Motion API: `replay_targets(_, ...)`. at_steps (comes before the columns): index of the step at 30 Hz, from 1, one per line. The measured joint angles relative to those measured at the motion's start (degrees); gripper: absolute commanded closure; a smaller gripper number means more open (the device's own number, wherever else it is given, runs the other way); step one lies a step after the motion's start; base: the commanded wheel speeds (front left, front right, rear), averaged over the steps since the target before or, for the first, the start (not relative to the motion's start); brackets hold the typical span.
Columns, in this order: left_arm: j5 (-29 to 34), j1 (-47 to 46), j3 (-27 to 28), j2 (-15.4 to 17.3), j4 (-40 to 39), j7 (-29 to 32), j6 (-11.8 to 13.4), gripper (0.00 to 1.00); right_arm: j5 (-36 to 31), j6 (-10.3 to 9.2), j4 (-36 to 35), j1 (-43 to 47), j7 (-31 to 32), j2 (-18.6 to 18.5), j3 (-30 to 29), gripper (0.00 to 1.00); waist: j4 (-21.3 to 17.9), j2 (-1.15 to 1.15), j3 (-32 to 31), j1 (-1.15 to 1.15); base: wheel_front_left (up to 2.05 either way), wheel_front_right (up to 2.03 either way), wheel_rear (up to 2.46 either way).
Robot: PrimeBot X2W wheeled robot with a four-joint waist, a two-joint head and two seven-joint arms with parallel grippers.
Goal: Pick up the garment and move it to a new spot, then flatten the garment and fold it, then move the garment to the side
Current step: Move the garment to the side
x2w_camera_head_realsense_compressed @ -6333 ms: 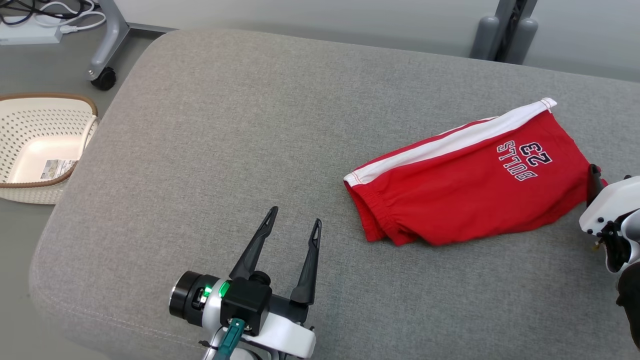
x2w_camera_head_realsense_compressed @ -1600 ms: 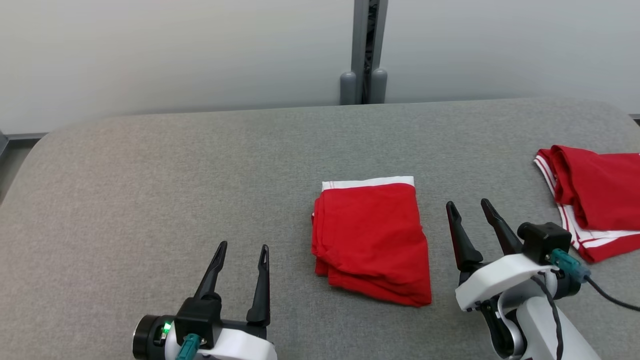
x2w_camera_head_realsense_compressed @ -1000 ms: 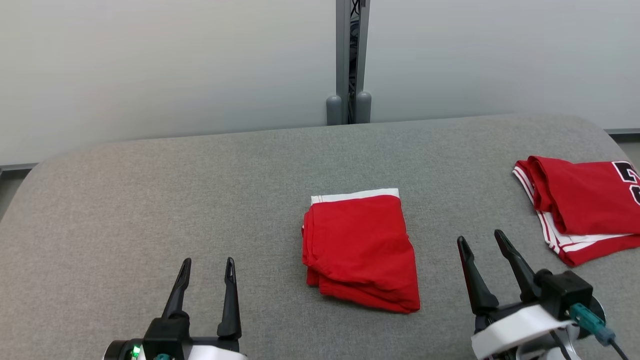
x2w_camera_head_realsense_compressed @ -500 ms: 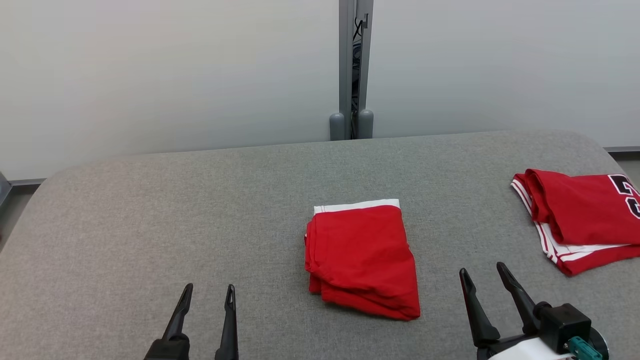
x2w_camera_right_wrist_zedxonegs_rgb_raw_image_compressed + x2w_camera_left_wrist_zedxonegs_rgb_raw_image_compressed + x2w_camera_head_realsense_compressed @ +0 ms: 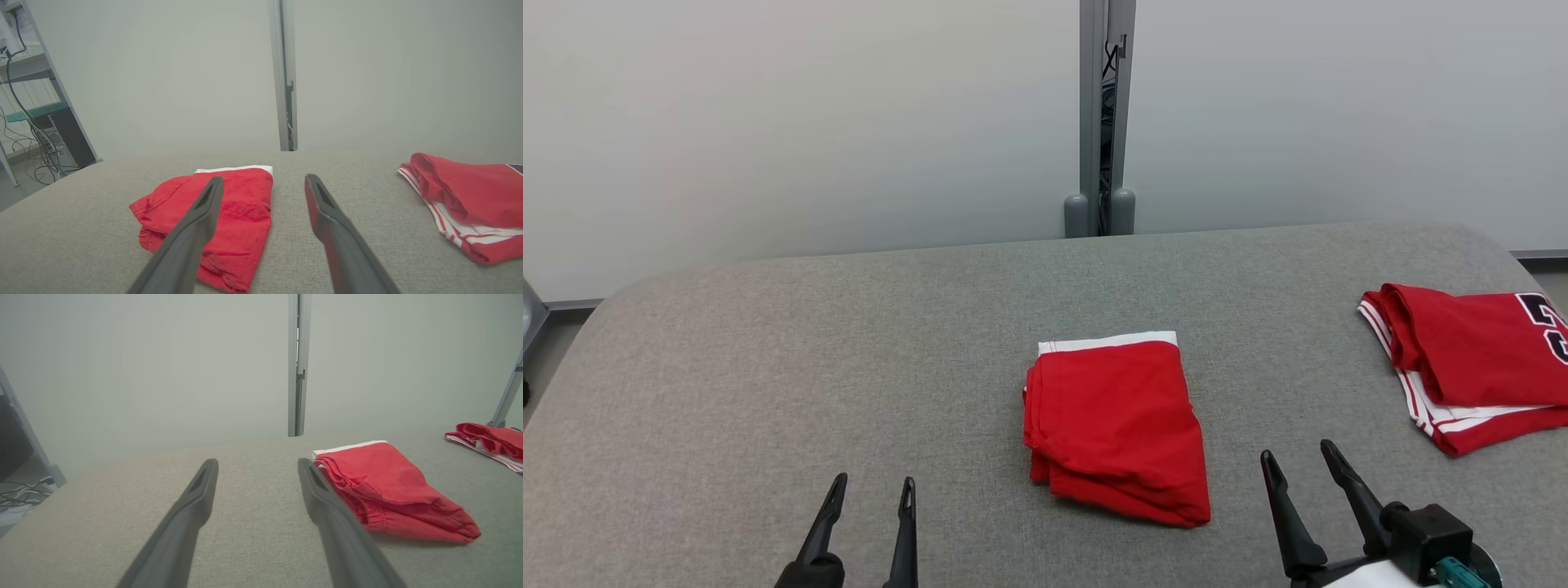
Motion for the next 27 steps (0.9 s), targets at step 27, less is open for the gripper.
replay_targets(27, 0.5, -5.5, -6.2, 0.0, -0.8, 0.0, 0.2, 0.00, 27.3, -0.01, 38.3, -26.4, 0.1, -1.8, 8.3, 0.00, 9.2, 0.00, 8.2, 0.00, 0.00, 0.00, 0.00)
